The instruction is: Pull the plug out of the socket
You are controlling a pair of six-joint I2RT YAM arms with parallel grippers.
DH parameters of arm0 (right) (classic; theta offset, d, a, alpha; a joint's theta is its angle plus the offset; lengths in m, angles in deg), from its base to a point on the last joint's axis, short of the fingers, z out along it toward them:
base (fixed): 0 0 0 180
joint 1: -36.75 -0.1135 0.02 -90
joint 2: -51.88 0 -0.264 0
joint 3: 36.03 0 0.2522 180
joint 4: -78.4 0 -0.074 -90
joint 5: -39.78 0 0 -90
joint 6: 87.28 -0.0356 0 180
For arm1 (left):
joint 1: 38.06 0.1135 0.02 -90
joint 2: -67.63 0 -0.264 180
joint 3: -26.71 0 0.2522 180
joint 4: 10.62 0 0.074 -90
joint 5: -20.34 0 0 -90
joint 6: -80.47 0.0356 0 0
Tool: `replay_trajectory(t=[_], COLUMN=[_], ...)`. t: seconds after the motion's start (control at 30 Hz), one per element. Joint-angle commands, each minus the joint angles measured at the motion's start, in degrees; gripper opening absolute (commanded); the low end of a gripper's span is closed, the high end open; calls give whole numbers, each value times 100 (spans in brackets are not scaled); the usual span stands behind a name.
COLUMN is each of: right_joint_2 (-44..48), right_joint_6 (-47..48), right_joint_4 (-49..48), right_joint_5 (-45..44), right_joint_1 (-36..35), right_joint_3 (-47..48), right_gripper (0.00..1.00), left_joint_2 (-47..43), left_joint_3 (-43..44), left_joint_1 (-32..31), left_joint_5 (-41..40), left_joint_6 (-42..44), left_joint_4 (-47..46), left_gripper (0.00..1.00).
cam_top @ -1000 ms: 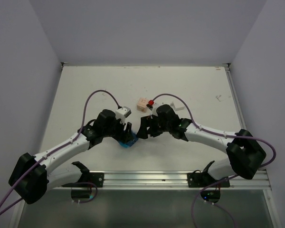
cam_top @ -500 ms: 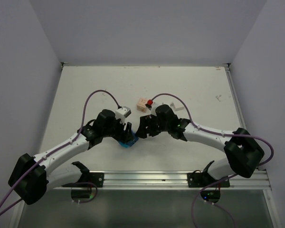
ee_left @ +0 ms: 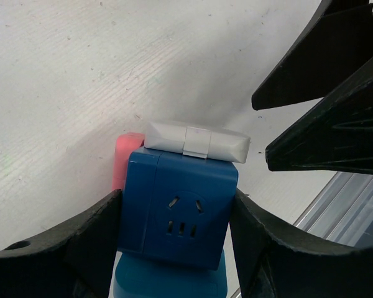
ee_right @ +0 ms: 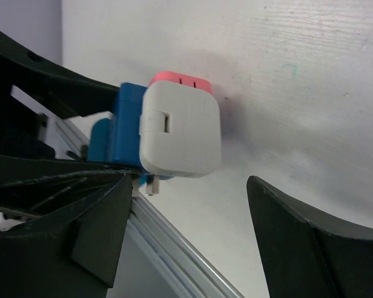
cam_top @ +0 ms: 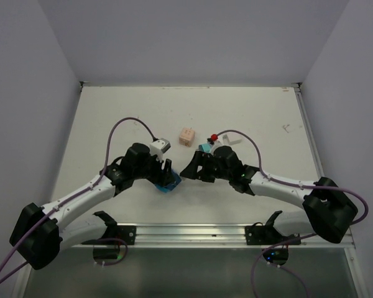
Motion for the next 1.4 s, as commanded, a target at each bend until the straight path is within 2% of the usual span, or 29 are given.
replay_trajectory(t=[0.0,0.13,0.3,0.47,0.67,0.93,1.23,1.37], right_joint_2=[148,165,192,183,-124,-151,183,236], right_joint_6=[-1279,-2043,-2730,-2993,-3292,-3302,-2766,-2616], right_joint_4=[-1046,-1652,-1882,-2013,-2470,-2559,-1936,-1742], right_joint_5=[-180,-285,-382,-505,-382,-505,-821,-936], right_joint_1=[-26,-26,-26,-17,-26,-26,-8,-17], right_joint_3=[-175,-378,-492,-501,-475,-475,-413,-369], right_gripper=[80,88,91,91,85,79,76,72], left_joint_2=[-217,-322,-516,-595,-700,-841,-876,-938], left_joint_3=[-1,-53,-159,-185,-317,-431,-475,-484], left_joint_1=[-38,-38,-38,-29,-38,-38,-38,-38], left_joint_5=[11,-94,-226,-262,-244,-218,-42,55], left_joint_6=[-229,-431,-651,-800,-967,-950,-792,-748], left_joint_4=[-611,-831,-1191,-1569,-1868,-1939,-1597,-1464], left_gripper=[0,0,0,0,0,0,0,0])
